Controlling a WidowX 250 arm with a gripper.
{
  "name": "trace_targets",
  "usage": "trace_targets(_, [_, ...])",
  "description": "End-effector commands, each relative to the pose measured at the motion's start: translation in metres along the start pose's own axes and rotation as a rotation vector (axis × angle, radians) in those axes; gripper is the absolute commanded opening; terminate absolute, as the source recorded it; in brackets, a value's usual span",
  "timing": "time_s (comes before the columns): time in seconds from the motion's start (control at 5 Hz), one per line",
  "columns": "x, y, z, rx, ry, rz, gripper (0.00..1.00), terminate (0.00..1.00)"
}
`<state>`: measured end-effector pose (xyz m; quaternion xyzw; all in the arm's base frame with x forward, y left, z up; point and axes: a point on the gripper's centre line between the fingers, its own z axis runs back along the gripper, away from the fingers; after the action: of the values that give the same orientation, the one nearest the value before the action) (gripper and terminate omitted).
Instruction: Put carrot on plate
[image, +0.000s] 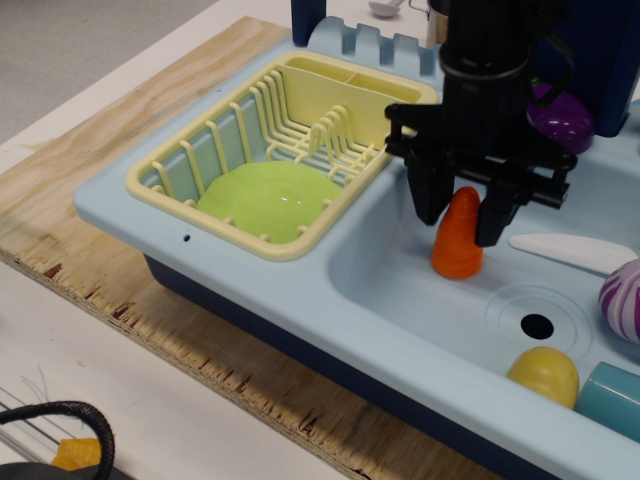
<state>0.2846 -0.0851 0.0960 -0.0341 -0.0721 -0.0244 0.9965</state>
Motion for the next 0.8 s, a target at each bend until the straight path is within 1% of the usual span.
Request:
trace_targets(0.0, [-0.003,0.006,0.002,-0.012,0.001,0.041,0.0,0.0])
trace_targets(0.2, [-0.01,0.001,0.017,0.018,-0.052,0.044,0.0,0.0])
trace_targets(0.4, [-0.011,-0.007,0.039,0.053,-0.061,0.034,0.0,0.0])
trace_targets(0.6, [-0.012,-0.008,0.065,0.108,-0.104,0.035,0.0,0.0])
